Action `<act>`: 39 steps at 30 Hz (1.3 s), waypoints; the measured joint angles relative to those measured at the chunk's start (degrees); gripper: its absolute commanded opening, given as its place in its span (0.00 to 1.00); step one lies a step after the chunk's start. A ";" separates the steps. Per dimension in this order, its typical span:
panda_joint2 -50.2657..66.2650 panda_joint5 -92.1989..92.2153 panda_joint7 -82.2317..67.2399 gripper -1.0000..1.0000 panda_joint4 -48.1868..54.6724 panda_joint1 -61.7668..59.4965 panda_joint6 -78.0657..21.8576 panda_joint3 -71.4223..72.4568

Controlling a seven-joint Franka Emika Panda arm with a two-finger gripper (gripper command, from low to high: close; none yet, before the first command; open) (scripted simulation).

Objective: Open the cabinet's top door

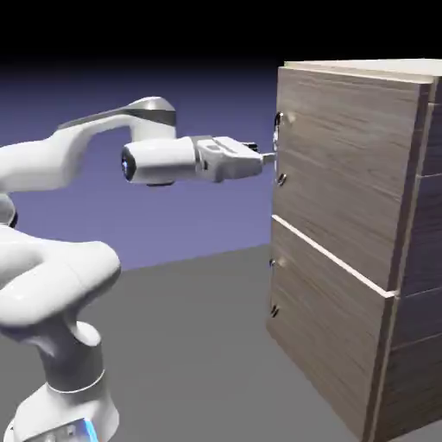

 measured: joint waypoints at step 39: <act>-5.70 -50.90 -10.94 0.00 -26.37 7.47 -57.32 -61.94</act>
